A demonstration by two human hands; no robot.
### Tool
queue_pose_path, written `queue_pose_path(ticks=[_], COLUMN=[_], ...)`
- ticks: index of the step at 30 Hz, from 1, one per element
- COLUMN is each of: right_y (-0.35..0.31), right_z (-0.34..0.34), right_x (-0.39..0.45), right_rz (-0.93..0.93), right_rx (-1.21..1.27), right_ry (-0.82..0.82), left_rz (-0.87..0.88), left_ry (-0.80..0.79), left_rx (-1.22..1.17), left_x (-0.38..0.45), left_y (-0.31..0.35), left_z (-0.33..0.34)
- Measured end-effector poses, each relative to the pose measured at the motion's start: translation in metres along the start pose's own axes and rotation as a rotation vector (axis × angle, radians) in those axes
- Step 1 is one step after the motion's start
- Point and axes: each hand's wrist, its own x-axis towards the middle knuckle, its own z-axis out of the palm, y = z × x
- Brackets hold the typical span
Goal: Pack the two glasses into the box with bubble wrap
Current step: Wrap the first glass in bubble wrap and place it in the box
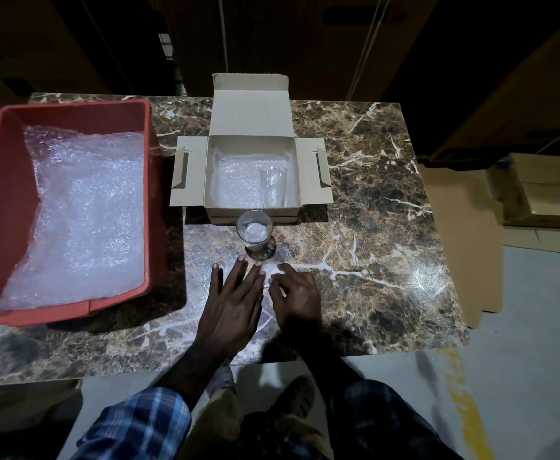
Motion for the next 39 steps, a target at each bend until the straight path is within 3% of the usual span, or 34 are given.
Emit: queue_pose_path(ticks=[4,6,10,16,22,28,36,39], right_y=[-0.005,-0.006,-0.006,-0.012,-0.025,-0.031,-0.020,-0.019], right_z=[0.001,0.003,0.000,-0.004,-0.004,0.002,0.010,0.012], right_x=[-0.001,0.001,0.013,0.016,0.007,-0.004,-0.015,-0.014], right_rz=[0.254,0.334,0.380,0.393,0.252,0.019,-0.037,-0.008], right_rx=[0.068,0.046,0.010,0.036,0.074,0.173,0.081,0.078], right_ry=[0.126,0.090,-0.043,-0.098,-0.039,-0.053,-0.109,-0.114], left_rz=[-0.018,-0.010,0.021,0.045,-0.013,-0.092,-0.277,-0.295], left_ry=[-0.069,-0.106,-0.131,-0.155,-0.171,-0.175,-0.039,0.014], left_rx=[0.002,0.019,0.014,-0.037,-0.068,-0.353,-0.552,-0.508], left_x=[-0.006,-0.006,-0.005,-0.020,-0.016,-0.017,-0.011,-0.010], left_y=[-0.005,-0.009,-0.014,-0.018,-0.014,-0.014,-0.013,-0.012], left_z=[0.000,-0.001,-0.002,0.006,-0.006,-0.007,-0.003,-0.005])
